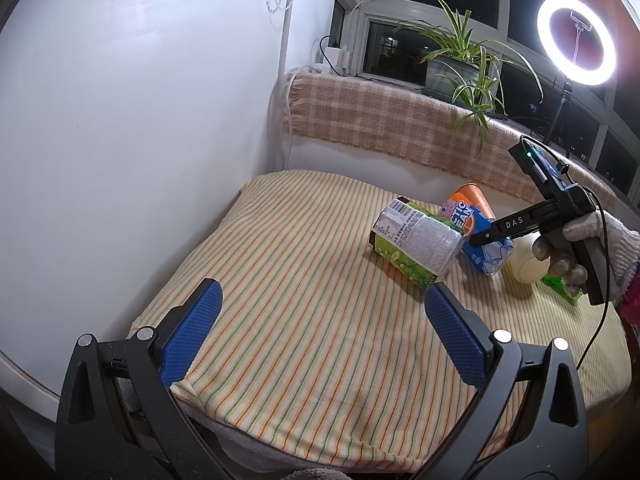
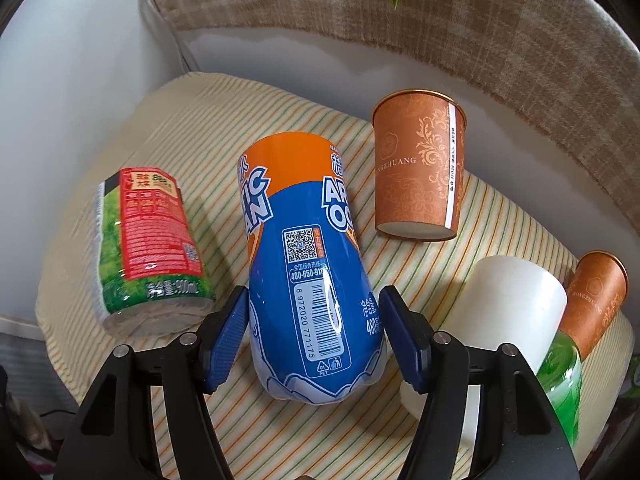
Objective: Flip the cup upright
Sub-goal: 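Lift the blue bottle off the table with the right gripper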
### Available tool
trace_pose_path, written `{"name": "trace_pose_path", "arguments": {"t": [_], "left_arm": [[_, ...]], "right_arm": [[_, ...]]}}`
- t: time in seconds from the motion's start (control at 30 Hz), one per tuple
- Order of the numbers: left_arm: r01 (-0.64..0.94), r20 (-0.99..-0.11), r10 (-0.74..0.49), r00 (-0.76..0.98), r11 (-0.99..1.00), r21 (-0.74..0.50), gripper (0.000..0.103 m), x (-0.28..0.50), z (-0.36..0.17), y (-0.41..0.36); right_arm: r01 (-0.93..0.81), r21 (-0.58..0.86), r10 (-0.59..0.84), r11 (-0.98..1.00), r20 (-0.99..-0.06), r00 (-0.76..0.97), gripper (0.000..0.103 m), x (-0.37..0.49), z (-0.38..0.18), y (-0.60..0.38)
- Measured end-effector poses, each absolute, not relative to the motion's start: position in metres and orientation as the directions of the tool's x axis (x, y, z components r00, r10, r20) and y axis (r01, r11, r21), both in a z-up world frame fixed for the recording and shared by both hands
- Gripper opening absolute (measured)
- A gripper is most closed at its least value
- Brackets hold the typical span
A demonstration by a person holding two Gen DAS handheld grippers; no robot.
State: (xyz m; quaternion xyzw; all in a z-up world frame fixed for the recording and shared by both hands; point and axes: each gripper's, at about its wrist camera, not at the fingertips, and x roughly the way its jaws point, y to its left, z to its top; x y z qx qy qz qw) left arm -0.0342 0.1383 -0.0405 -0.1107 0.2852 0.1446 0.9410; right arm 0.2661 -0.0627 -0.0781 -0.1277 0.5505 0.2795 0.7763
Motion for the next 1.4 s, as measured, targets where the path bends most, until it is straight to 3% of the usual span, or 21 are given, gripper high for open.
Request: {"name": "trace_pose_path", "arguments": {"t": [0.27,0.5,0.83,1.0,1.23,1.4], "left_arm": [[-0.315,-0.562,0.197,0.804,0.941,-0.122,0.103,-0.032,-0.04,0.13],[-0.267,-0.555,0.142,0.82,0.952,-0.152,0.103,-0.022,-0.04,0.119],[-0.136,-0.58,-0.016,0.815,0.966,-0.218,0.102,0.006,-0.047,0.078],[-0.068,-0.594,-0.094,0.799,0.967,-0.245,0.102,0.016,-0.049,0.056],[-0.013,-0.614,-0.292,0.733,0.897,-0.442,0.102,0.038,-0.055,0.056],[0.005,-0.627,-0.366,0.688,0.866,-0.499,0.097,0.051,-0.058,0.048]], "right_arm": [[-0.55,0.126,0.344,0.826,-0.885,0.313,0.065,0.244,-0.05,-0.088],[-0.487,0.303,0.493,0.819,-0.805,0.33,0.066,0.192,-0.029,-0.133],[-0.205,0.582,0.617,0.787,-0.744,0.255,0.066,0.124,-0.079,-0.188],[-0.078,0.655,0.649,0.752,-0.713,0.265,0.067,0.118,-0.1,-0.202],[-0.067,0.665,0.659,0.744,-0.713,0.24,0.069,0.12,-0.114,-0.205],[-0.114,0.656,0.661,0.746,-0.709,0.245,0.073,0.118,-0.109,-0.211]]}}
